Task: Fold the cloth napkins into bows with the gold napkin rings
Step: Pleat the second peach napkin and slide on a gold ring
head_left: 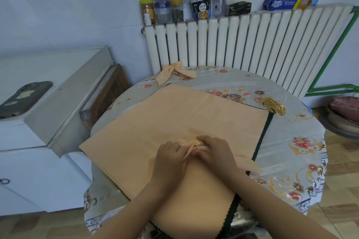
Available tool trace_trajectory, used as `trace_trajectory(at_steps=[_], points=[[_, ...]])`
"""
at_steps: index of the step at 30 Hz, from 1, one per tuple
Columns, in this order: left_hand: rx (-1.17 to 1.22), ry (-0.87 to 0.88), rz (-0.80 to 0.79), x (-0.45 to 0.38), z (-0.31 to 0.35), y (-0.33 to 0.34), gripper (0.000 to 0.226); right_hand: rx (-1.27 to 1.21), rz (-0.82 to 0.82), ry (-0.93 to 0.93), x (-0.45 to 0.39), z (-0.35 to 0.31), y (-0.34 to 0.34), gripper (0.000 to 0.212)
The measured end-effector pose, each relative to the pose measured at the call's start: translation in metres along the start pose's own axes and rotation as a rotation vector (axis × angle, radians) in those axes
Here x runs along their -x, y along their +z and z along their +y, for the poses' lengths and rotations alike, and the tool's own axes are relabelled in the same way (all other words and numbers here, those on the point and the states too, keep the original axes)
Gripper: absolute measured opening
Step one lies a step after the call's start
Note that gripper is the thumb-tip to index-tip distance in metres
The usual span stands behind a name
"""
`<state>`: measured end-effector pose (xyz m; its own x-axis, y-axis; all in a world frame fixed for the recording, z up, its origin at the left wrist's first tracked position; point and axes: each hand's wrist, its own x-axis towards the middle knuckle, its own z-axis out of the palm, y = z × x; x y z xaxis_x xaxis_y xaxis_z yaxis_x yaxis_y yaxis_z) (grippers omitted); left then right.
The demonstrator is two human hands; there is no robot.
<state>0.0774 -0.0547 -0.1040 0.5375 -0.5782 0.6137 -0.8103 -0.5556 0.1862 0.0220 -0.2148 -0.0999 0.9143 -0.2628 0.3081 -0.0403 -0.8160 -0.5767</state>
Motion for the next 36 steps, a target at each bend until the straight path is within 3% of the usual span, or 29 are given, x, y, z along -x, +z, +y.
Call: trace_trajectory(at_steps=[4, 8, 12, 19, 27, 32, 36], points=[[0.017, 0.012, -0.009, 0.000, 0.002, -0.003, 0.027, -0.072, 0.014, 0.053, 0.001, 0.003, -0.002, 0.049], [0.294, -0.192, -0.140, 0.000, -0.003, -0.010, 0.052, -0.114, -0.016, 0.006, 0.003, 0.007, -0.002, 0.041], [0.198, -0.161, -0.078, 0.003, -0.005, -0.005, 0.042, -0.099, 0.001, -0.032, 0.003, 0.005, -0.001, 0.039], [0.298, -0.201, -0.029, 0.000, 0.004, -0.011, 0.027, -0.064, 0.048, -0.060, 0.004, 0.004, 0.001, 0.053], [0.307, -0.359, -0.274, -0.003, 0.023, -0.012, 0.026, -0.018, 0.044, 0.032, 0.007, -0.004, -0.003, 0.049], [0.172, -0.239, -0.081, -0.006, 0.013, -0.003, 0.044, 0.084, -0.022, 0.032, 0.010, 0.003, -0.007, 0.065], [0.209, -0.100, 0.026, -0.019, 0.003, 0.009, 0.036, -0.023, -0.004, 0.119, 0.021, -0.001, -0.010, 0.062]])
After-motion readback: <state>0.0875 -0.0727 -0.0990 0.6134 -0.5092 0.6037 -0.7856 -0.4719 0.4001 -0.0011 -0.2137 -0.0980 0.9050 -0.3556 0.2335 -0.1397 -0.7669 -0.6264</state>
